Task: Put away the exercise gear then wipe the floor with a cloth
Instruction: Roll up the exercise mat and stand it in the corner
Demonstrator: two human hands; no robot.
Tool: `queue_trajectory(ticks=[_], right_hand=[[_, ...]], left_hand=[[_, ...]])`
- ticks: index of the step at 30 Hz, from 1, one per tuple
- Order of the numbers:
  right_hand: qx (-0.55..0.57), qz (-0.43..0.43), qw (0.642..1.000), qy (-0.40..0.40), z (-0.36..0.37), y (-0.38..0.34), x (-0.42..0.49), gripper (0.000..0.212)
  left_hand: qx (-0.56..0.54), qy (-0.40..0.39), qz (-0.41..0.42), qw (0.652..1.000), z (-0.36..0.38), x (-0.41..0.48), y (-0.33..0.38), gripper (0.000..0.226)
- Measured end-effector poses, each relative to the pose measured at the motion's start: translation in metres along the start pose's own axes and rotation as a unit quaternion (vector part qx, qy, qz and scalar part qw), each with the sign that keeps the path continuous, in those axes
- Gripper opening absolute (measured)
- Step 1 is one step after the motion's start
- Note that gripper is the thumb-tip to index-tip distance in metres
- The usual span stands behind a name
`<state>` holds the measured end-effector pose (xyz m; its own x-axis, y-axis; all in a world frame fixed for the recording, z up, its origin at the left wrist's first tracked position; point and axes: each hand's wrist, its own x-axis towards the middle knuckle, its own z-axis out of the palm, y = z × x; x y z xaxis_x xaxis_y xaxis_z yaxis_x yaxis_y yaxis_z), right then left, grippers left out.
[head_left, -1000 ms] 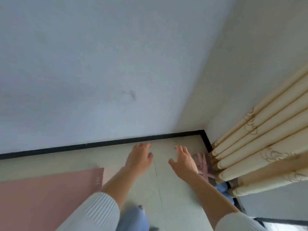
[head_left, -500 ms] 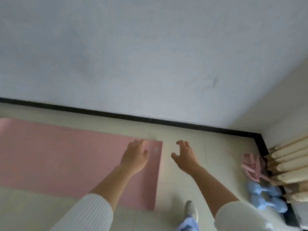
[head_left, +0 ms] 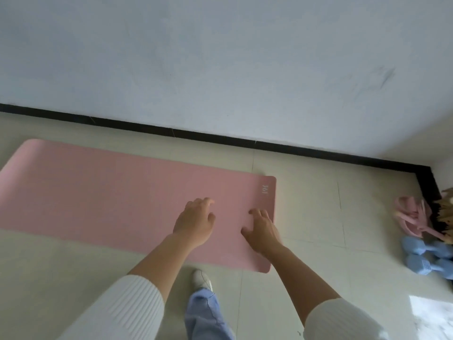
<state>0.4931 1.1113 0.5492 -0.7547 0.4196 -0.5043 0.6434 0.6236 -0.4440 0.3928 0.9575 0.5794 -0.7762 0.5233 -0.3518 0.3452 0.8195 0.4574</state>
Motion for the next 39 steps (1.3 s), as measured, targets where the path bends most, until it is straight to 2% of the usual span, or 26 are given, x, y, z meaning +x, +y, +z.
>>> queue_trajectory(ticks=[11,17,22,26,30,32,35,39], right_hand=[[0.019,0.106,0.994,-0.005,0.074,-0.051,0.060,0.048],[0.027,0.155,0.986,0.054,0.130,-0.053,0.090,0.048],[0.048,0.202,0.975,0.083,0.229,-0.018,0.132,0.048],[0.039,0.205,0.975,0.078,0.323,0.033,0.175,0.048],[0.012,0.205,0.975,0.089,0.394,0.092,0.224,0.049],[-0.015,0.195,0.976,0.097,0.419,0.120,0.248,0.049],[-0.077,0.168,0.976,0.112,0.443,0.160,0.281,0.047],[-0.114,0.174,0.967,0.148,0.453,0.200,0.318,0.045]], left_hand=[[-0.008,-0.064,0.051,0.997,0.005,0.077,-0.084,0.038],[-0.001,-0.099,0.082,0.992,0.042,0.118,-0.148,0.036],[-0.004,-0.119,0.123,0.985,0.126,0.148,-0.208,0.036],[-0.007,-0.103,0.129,0.986,0.220,0.189,-0.262,0.037],[-0.017,-0.120,0.136,0.983,0.324,0.223,-0.308,0.038],[0.001,-0.134,0.164,0.977,0.368,0.248,-0.324,0.040],[0.083,-0.141,0.218,0.962,0.414,0.299,-0.345,0.045],[0.148,-0.123,0.221,0.956,0.440,0.356,-0.359,0.049]])
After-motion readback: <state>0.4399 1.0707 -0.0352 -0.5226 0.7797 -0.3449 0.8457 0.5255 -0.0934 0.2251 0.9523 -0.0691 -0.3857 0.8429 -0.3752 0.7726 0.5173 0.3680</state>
